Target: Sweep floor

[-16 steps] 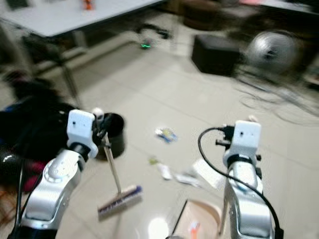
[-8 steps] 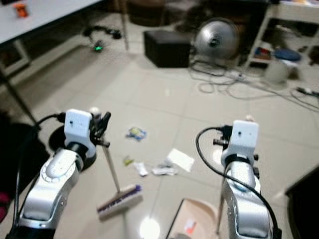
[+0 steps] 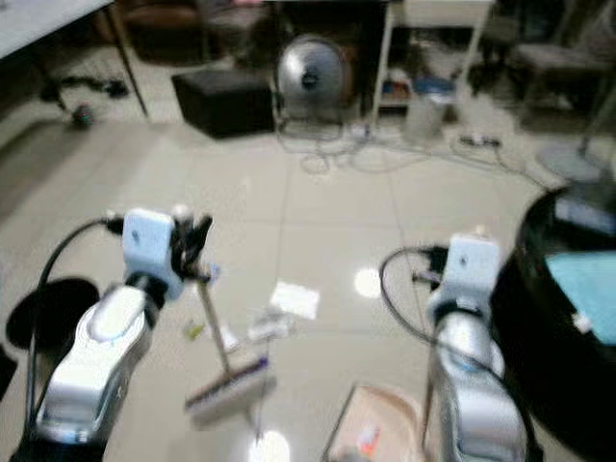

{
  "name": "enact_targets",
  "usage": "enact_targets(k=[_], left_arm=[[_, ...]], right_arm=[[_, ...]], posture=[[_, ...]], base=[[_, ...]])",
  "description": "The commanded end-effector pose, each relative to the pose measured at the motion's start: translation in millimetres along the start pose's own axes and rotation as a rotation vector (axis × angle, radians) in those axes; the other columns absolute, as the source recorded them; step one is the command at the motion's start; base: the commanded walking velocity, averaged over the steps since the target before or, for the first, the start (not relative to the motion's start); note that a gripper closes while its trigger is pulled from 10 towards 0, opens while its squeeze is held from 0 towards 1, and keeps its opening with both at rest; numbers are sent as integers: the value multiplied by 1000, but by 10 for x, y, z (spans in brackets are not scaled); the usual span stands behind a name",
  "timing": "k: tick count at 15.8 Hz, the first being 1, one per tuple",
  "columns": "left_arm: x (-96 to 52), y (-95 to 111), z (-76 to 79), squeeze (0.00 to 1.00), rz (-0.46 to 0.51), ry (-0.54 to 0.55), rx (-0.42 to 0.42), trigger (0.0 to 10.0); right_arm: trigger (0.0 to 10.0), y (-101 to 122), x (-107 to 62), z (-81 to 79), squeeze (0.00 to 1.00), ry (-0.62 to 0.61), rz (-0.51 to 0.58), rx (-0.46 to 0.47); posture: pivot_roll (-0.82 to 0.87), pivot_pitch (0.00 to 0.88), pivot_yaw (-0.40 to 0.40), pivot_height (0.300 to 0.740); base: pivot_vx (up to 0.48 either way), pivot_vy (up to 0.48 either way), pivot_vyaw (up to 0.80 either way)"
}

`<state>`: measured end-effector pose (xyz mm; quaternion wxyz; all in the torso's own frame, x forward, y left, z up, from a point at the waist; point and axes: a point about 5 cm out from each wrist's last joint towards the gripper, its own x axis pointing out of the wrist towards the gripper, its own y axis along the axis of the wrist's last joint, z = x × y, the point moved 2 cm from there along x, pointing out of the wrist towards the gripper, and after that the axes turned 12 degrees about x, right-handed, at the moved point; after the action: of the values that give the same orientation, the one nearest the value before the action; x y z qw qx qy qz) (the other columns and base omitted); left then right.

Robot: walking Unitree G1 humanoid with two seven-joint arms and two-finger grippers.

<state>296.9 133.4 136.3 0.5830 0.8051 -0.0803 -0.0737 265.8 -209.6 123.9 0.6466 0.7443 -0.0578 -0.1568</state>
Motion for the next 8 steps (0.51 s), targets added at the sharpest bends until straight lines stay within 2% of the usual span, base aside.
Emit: enact_targets(k=[1,6,8], left_arm=[[4,94,-80,0,41,16,25,10000],[7,93,-115,0,37,25,30,10000],[5,93,-133,0,36,30,33,10000]], right_arm=[[10000,91,3,-84,0,23,37,9],[10000,129,29,-144,0,48,58,7],[10000,168,51,-192,0,82,84,-12]], posture=[[-11,0,38,740],[0,0,36,740],[4,2,34,740]], base=[[0,480,-800],[0,480,-800],[0,480,-581]])
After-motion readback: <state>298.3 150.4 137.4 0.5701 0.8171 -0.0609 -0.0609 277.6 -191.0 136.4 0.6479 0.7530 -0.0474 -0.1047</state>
